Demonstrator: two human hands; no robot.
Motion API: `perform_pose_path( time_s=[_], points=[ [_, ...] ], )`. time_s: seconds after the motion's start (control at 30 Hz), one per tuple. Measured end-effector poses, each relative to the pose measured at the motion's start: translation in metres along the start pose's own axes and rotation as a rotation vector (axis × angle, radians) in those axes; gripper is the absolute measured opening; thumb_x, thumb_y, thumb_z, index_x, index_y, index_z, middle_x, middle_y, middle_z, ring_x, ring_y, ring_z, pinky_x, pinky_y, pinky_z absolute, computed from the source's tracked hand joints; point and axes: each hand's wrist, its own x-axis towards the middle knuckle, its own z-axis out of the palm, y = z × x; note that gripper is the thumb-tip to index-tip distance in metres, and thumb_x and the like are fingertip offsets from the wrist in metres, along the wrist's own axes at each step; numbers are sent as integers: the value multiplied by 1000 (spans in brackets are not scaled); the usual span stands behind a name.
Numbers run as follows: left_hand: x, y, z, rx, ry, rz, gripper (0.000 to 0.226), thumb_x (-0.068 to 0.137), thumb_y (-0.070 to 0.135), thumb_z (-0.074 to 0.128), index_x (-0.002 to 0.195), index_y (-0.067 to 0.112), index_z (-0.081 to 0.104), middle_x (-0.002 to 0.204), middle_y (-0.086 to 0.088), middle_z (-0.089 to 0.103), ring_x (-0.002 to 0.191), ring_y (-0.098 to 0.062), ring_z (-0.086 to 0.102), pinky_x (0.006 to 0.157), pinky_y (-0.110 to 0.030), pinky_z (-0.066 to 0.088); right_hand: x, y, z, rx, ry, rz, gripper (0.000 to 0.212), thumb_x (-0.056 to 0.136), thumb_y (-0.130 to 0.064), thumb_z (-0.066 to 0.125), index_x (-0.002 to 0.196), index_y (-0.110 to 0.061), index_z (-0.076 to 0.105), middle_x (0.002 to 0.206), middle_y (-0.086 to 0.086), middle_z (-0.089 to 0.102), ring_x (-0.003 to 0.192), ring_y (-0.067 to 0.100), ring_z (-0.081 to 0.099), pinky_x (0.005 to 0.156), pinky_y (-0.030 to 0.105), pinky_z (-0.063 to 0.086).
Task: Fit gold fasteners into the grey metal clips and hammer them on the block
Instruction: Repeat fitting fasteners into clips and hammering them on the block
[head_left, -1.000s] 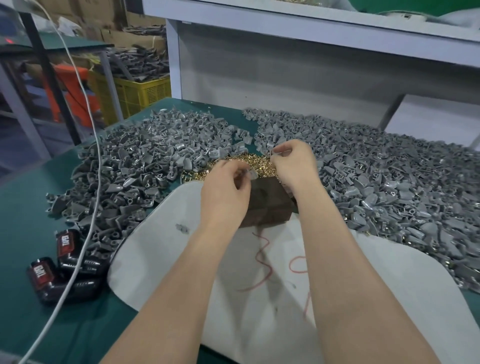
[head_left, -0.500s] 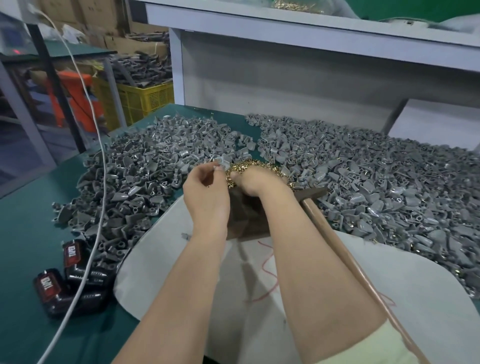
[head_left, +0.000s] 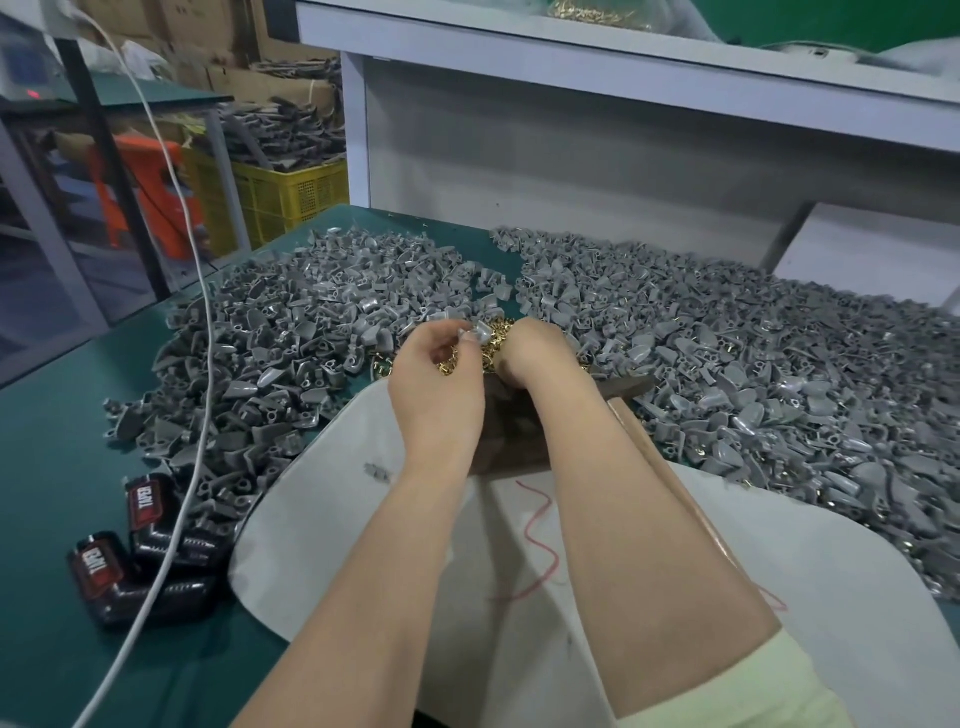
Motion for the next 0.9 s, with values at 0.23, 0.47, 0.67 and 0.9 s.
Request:
perform_pose_path(
  time_s=[0.23,0.47,0.67,0.9],
  points=[
    [0,-2,0,-2,7,-14,8,89,11,59,88,17,65,82,11,63,81,-7,57,80,-18,46,5,2,1,21,-22,26,28,86,-16,55,61,-12,42,69,5,45,54,19,40,63,29,37],
    [0,-1,1,15,18,-26,8,88,11,60,93,13,67,85,6,65,82,-8,58,80,-17,46,3,0,7,24,-23,-10,17,88,-25,55,87,-10,62,84,7,48,73,26,46,68,32,38],
    [-1,0,1,16,13,-23,9,88,11,60,94,11,67,86,4,65,82,-8,57,81,-19,46,8,2,3,34,-29,27,31,85,-18,60,62,-12,41,65,5,42,53,18,39,60,30,36],
    [-2,2,0,32,8,-31,9,89,12,60,93,13,67,88,6,66,84,-8,59,80,-16,45,14,-9,-5,-48,-175,11,25,83,-16,64,69,-9,44,68,7,44,57,19,43,64,31,39]
  ],
)
